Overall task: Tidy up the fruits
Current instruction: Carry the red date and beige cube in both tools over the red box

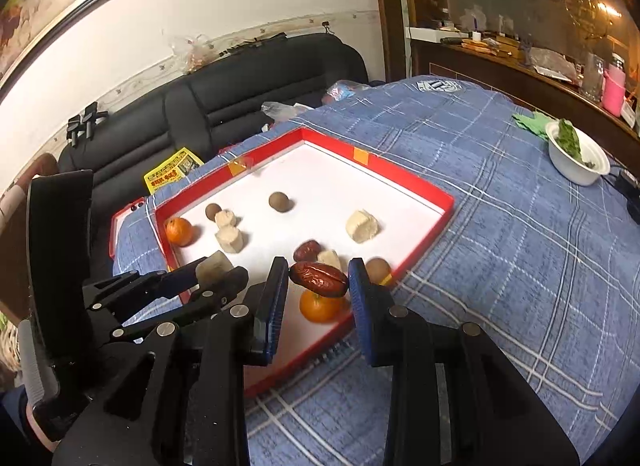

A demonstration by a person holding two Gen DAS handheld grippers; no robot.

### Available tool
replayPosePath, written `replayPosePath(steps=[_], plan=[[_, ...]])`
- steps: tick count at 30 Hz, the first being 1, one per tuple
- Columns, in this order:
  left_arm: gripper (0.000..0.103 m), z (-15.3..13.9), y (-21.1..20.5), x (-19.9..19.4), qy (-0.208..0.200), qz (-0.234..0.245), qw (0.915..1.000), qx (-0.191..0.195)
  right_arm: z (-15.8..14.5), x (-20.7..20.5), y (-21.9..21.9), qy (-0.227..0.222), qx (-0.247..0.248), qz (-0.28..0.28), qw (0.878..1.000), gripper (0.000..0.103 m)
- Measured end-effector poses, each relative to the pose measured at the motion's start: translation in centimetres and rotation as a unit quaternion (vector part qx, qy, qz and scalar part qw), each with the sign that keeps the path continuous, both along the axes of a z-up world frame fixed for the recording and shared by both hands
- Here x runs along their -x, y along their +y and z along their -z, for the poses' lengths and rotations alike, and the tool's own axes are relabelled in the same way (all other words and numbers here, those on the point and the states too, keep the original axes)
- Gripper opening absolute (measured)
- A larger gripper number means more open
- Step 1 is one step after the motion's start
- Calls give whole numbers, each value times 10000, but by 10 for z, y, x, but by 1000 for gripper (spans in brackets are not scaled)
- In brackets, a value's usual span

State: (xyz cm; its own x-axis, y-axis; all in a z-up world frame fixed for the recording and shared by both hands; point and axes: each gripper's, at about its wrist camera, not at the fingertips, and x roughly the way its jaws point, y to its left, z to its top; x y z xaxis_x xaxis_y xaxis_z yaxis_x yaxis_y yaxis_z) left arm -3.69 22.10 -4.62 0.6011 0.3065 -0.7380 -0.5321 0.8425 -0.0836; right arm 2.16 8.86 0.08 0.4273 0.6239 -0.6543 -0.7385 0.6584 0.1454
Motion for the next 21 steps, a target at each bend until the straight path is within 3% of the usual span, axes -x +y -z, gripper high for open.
replayPosePath(steps=[21], plan=[[31,-11,67,-45,129,-684,9971,-295,9,-51,69,190,195,-104,9996,30]])
